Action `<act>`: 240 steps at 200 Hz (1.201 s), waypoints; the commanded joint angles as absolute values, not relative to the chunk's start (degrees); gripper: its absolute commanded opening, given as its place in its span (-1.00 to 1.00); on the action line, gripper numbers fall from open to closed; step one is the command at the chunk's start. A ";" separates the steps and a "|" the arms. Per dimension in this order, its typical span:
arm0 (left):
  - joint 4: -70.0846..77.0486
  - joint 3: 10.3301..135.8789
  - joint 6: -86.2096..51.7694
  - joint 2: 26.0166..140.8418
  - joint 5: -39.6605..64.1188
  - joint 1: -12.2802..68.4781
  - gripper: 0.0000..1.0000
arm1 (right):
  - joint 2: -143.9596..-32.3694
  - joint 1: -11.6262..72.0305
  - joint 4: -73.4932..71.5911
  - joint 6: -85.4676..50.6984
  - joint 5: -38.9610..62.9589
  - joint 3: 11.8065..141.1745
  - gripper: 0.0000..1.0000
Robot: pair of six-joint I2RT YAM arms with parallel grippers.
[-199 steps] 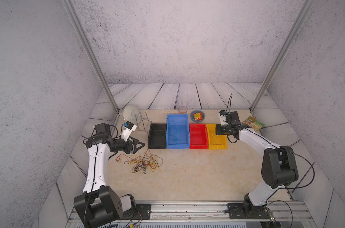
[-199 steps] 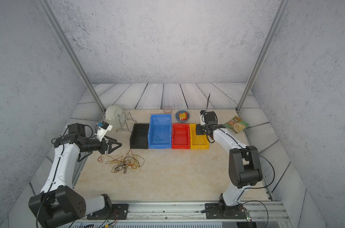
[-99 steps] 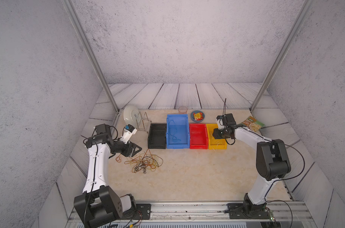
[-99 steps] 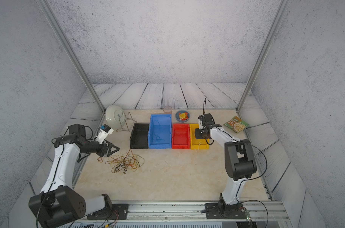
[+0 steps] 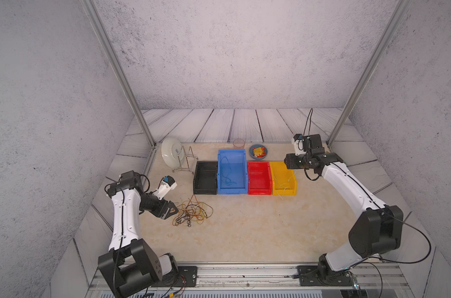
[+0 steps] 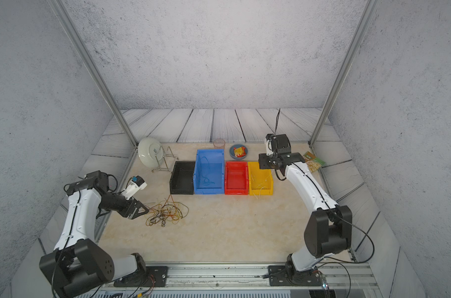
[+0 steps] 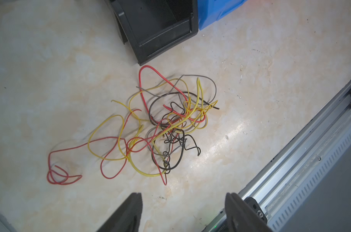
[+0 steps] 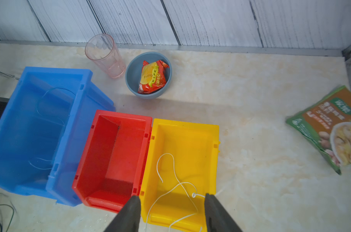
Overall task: Untangle and sort cables by color
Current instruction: Place the cable in the bin, then adjust the cable in the bin.
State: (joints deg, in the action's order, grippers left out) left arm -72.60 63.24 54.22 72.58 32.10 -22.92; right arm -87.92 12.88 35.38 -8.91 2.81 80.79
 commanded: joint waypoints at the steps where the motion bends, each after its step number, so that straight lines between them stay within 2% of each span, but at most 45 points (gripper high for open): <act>1: -73.73 61.63 56.42 72.38 30.44 -23.29 0.44 | -85.17 15.72 47.54 -10.12 -0.18 80.27 0.11; 27: -73.40 61.09 56.60 72.60 29.87 -23.34 0.44 | -84.33 19.39 53.73 -9.16 -2.55 76.91 0.11; 76: -73.48 61.18 56.77 72.53 31.53 -23.36 0.44 | -89.97 20.15 57.91 -5.40 1.38 75.80 0.11; 105: -73.65 60.70 56.94 72.20 31.74 -23.33 0.43 | -94.94 21.92 57.64 -4.68 3.82 76.59 0.09; 164: -73.39 60.01 57.04 71.98 32.59 -23.31 0.43 | -101.40 23.43 52.05 -5.34 0.77 74.28 0.04; 199: -73.05 60.18 56.87 72.13 33.01 -23.35 0.42 | -105.21 23.33 46.23 -4.69 -2.78 72.16 -0.18; 221: -73.13 60.42 56.77 72.09 33.06 -23.29 0.42 | -106.75 23.42 45.06 -5.07 -4.72 72.82 -0.72; 240: -73.21 60.39 56.86 72.02 32.75 -23.30 0.42 | -103.79 23.38 44.42 -5.92 -6.96 73.27 -0.96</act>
State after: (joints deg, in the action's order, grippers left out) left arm -72.20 60.42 56.21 72.51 31.77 -23.09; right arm -105.36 23.51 46.15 -5.34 -2.79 72.73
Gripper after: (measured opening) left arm 0.710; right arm 0.069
